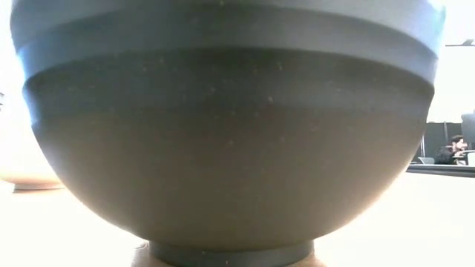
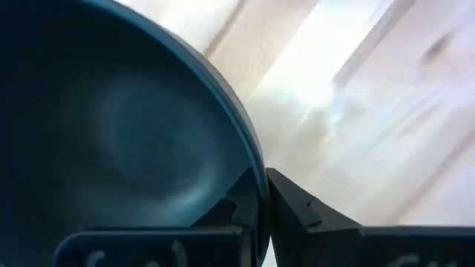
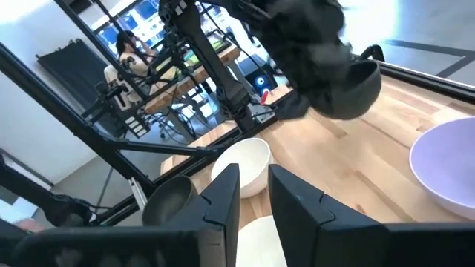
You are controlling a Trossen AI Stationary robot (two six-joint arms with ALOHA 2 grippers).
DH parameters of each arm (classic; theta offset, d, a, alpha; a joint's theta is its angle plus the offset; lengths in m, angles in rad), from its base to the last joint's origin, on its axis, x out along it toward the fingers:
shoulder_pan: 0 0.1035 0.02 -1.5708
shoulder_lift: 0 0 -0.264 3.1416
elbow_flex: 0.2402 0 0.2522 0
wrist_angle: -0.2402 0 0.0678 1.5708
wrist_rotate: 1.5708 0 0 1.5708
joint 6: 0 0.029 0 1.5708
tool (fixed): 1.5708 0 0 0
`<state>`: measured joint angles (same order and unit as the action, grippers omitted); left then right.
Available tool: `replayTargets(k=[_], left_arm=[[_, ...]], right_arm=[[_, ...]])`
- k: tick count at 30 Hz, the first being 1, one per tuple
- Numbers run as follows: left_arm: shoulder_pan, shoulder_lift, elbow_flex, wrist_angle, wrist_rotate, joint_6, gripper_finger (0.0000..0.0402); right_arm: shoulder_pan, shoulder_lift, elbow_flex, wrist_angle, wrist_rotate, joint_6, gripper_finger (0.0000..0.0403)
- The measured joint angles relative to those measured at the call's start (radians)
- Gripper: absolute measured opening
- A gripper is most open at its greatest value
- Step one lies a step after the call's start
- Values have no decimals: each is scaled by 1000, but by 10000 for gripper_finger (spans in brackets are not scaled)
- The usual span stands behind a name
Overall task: Nest bowls inside each other
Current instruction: Stack the top left black bowl on top of the bottom right white bowl
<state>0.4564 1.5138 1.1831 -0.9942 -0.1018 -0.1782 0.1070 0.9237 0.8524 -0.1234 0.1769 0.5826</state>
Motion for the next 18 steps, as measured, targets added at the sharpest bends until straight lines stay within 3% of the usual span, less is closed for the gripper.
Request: replayTargets(k=[8, 14, 18], left_arm=[[-97, -332, -44, 176, 104, -196, 2], [-327, -533, -203, 702, 105, -336, 1], [-522, -556, -323, 1006, 32, -241, 1]], right_arm=[[0, -1, 0, -7, -58, -41, 68], [0, -8, 0, -20, -80, -77, 69], [0, -28, 0, -36, -83, -106, 68]])
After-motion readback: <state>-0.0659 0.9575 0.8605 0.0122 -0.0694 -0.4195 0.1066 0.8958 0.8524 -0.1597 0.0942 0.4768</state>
